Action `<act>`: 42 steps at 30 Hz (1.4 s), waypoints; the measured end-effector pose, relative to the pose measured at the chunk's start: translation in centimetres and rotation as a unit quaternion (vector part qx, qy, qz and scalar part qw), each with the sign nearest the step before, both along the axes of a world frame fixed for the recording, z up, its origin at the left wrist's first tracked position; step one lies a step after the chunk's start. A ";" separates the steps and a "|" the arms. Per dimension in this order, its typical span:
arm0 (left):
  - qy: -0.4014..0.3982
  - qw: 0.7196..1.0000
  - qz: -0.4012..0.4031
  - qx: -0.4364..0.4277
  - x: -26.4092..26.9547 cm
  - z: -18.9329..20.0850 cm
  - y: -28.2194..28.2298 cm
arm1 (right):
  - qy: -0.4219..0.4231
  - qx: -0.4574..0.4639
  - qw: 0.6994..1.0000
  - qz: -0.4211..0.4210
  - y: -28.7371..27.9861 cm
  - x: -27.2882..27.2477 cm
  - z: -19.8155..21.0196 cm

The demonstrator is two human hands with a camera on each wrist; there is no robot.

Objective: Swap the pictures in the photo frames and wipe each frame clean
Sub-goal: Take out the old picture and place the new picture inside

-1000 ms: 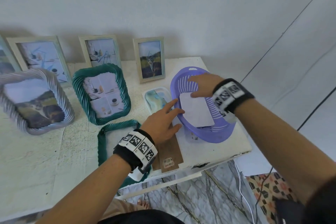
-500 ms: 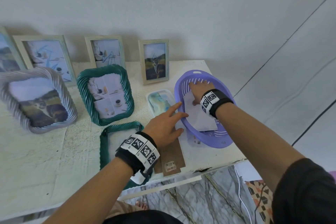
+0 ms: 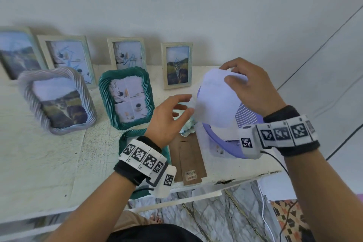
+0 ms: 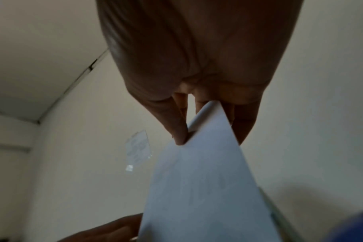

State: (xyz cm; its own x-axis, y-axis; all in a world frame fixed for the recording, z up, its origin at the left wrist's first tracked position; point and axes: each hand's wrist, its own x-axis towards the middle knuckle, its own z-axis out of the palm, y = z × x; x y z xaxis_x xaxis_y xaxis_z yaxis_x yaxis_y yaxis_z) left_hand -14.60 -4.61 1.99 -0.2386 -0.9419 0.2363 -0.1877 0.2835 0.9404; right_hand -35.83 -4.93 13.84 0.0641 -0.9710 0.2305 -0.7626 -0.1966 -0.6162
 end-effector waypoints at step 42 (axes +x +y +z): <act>-0.288 0.942 0.158 0.075 14.1 -10.1 7.6 | 0.067 0.171 0.979 0.090 7.7 12.5 -18.3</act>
